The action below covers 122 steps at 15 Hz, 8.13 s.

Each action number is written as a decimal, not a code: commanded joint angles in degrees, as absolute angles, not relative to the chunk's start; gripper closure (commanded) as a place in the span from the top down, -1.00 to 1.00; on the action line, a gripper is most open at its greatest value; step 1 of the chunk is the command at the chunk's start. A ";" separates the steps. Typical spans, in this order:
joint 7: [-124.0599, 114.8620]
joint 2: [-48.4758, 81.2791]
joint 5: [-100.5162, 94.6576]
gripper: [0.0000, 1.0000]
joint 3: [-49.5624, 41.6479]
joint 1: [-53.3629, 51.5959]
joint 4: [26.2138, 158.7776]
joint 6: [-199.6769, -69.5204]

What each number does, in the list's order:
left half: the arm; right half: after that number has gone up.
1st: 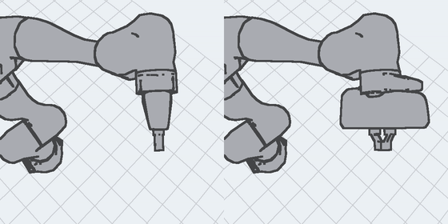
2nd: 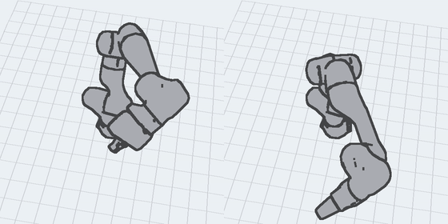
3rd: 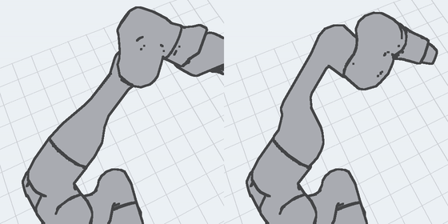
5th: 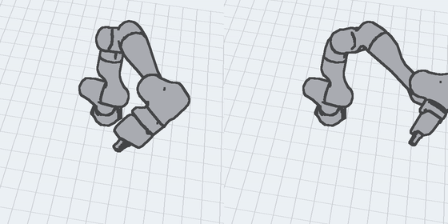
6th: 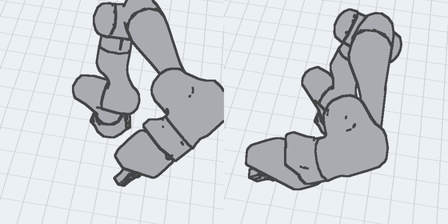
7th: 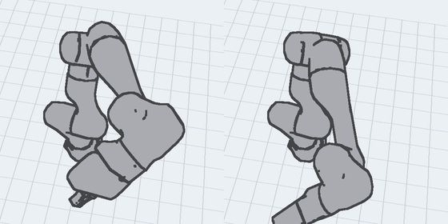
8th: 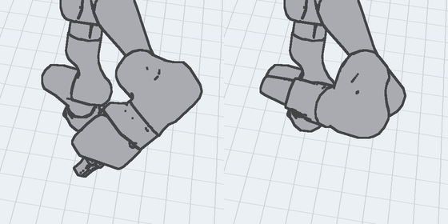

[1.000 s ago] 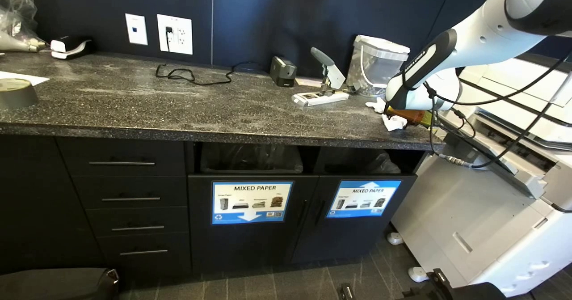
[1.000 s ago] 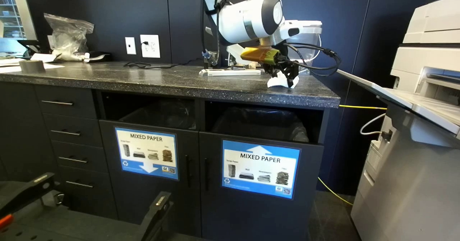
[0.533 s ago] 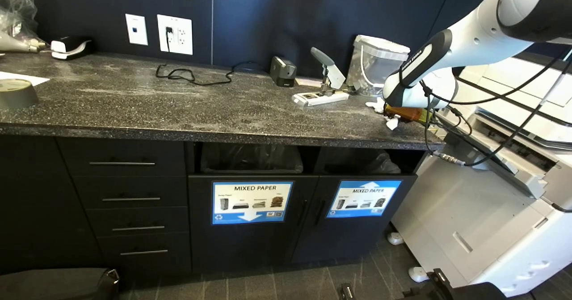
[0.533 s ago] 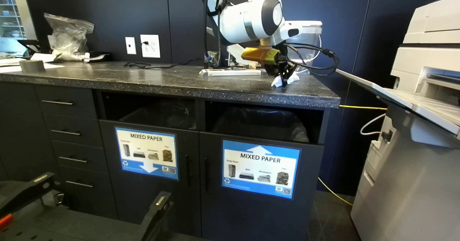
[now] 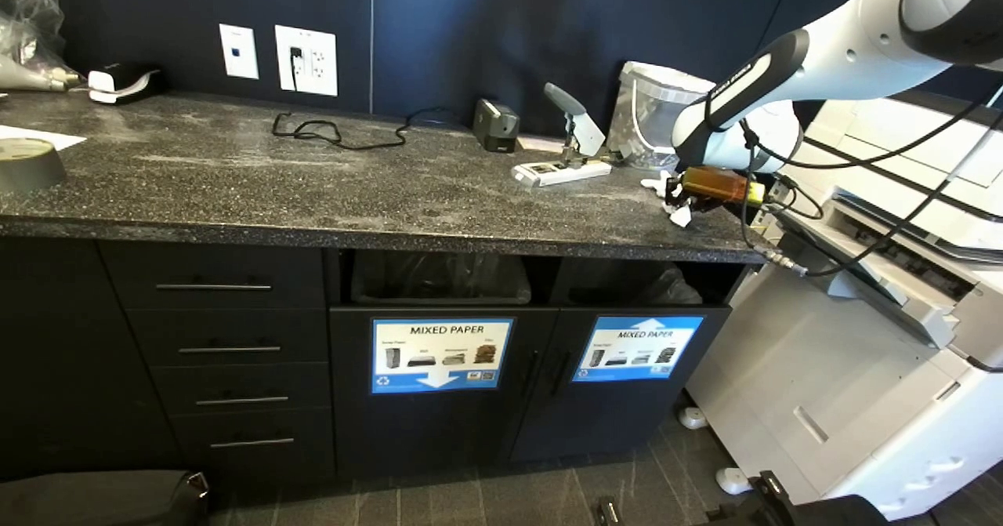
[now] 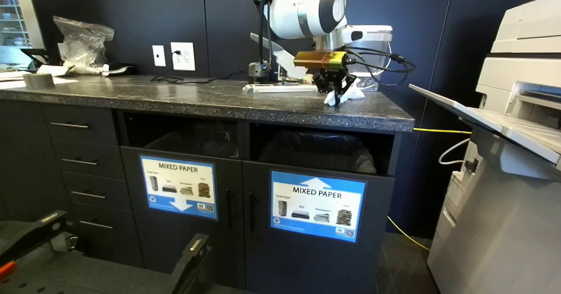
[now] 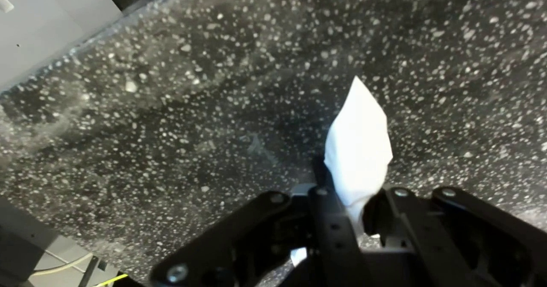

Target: Place two crumpled papers inside the bin on the right

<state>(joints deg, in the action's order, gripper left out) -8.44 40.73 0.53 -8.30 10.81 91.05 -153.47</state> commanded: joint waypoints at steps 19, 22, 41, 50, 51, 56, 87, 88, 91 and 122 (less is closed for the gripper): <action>0.31 21.73 -2.26 -0.96 -3.41 3.67 123.00 -154.26; -0.11 20.37 -3.29 -0.96 -3.46 2.59 127.03 -157.60; -2.40 30.43 -4.80 -0.96 -14.42 -5.81 141.01 -194.47; -0.19 38.68 -0.44 -0.95 -8.21 1.08 138.37 -214.57; -0.16 39.90 -0.32 -0.95 -7.79 1.50 137.58 -216.35; -1.61 45.77 -2.96 -0.94 -4.87 6.22 133.12 -222.76; -2.61 62.81 -8.19 0.41 -0.87 11.01 108.14 -223.11; -1.98 62.86 -7.19 0.57 -1.16 9.92 108.42 -223.46; -2.03 62.41 -9.71 0.98 -0.67 10.94 108.74 -224.96; 16.73 14.81 -14.65 1.00 -7.93 2.69 138.51 -168.48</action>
